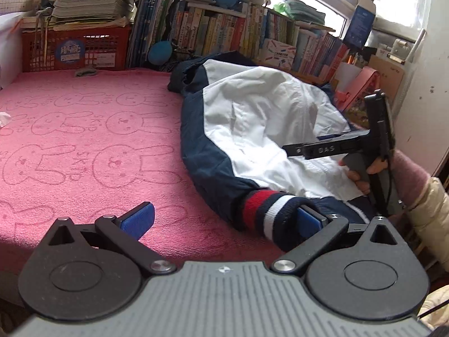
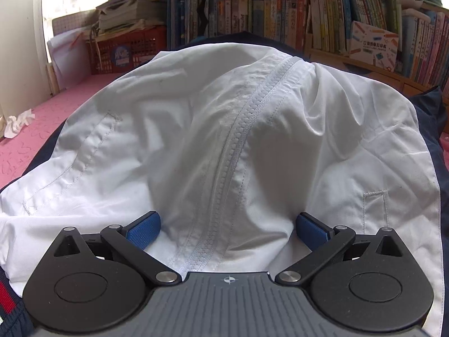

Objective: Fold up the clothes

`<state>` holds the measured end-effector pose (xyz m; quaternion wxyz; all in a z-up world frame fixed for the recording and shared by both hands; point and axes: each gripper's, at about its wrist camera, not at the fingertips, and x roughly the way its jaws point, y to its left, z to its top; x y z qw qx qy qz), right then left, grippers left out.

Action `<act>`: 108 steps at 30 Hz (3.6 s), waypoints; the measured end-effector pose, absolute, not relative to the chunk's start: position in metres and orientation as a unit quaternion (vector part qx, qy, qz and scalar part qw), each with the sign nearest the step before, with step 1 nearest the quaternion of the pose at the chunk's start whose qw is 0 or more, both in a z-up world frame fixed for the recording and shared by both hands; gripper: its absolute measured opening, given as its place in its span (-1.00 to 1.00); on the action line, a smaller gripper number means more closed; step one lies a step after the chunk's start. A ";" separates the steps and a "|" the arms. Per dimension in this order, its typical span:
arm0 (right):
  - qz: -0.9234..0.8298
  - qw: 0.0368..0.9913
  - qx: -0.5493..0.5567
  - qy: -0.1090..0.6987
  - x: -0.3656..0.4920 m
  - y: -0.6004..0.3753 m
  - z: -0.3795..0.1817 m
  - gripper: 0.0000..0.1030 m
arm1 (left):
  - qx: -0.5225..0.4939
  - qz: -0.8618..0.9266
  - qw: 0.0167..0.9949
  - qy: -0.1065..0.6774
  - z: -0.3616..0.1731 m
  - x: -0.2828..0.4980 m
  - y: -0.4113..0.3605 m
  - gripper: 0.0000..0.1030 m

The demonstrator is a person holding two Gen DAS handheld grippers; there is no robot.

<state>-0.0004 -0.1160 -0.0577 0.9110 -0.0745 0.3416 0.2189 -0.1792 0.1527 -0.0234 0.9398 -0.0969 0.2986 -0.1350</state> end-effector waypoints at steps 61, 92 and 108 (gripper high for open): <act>0.209 0.916 -0.062 0.338 0.000 -0.118 -0.060 1.00 | -0.088 0.159 0.972 0.147 0.093 0.181 0.198 -0.96; -0.044 0.906 0.167 0.387 0.225 -0.298 -0.002 1.00 | -0.116 0.288 0.900 0.306 -0.059 0.138 0.317 -0.88; -0.086 0.980 0.041 0.177 0.102 -0.347 0.061 -0.50 | -0.103 0.283 0.902 0.308 -0.059 0.138 0.317 -0.76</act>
